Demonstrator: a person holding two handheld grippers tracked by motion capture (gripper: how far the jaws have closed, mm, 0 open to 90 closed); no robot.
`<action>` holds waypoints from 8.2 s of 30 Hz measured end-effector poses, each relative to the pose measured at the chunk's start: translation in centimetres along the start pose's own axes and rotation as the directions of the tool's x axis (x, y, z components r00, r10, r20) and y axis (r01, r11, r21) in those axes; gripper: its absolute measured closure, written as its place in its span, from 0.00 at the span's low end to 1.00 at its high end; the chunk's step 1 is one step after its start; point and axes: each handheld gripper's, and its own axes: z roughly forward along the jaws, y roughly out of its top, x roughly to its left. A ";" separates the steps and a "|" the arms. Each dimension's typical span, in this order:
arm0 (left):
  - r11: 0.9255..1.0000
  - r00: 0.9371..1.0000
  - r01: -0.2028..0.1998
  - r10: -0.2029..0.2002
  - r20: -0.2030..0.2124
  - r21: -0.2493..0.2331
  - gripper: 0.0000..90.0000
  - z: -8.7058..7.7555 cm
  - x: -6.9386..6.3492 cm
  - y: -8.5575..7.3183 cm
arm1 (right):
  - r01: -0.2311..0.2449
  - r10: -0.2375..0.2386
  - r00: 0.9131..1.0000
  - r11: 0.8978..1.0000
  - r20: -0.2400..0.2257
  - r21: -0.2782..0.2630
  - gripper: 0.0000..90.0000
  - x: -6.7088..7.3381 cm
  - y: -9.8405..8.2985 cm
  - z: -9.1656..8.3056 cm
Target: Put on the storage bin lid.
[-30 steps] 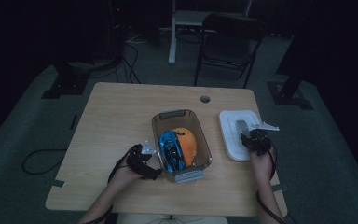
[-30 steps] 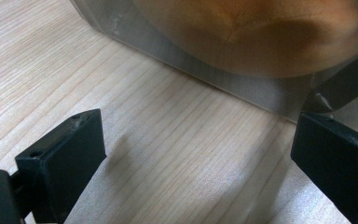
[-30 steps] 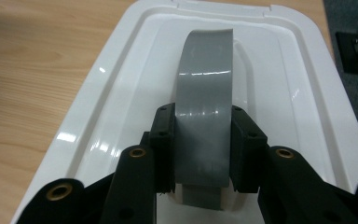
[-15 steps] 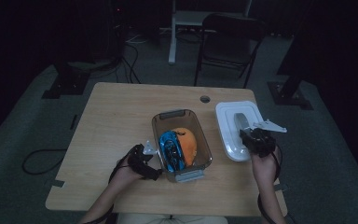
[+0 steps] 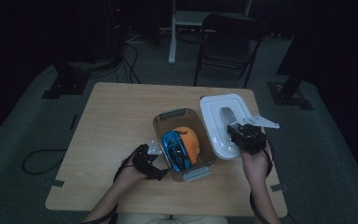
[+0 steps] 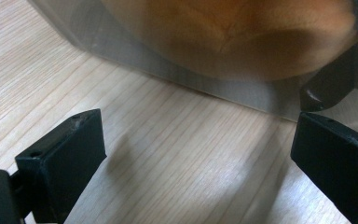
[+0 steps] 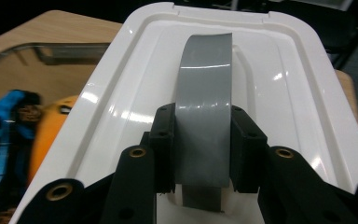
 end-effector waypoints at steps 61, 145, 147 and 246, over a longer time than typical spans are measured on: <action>0.998 0.998 0.036 -0.038 -0.044 -0.042 0.04 -1.1 0.4 0.4 | 0.060 -0.055 0.976 0.998 -0.209 0.017 0.15 7.5 -0.7 2.6; 0.984 0.991 0.084 -0.099 -0.092 -0.157 0.04 -3.9 4.3 -3.0 | -0.003 0.028 0.990 0.984 -0.137 0.179 0.14 1.7 -11.1 8.9; 0.984 0.991 0.082 -0.098 -0.095 -0.159 0.04 -4.0 4.2 -3.2 | -0.009 0.033 0.990 0.986 -0.140 0.166 0.14 1.4 -11.1 8.5; 0.879 0.788 0.442 -0.476 -0.390 -0.179 0.03 -10.4 11.4 -15.4 | -0.198 0.148 0.958 0.961 0.247 0.193 0.14 -9.1 -15.1 4.4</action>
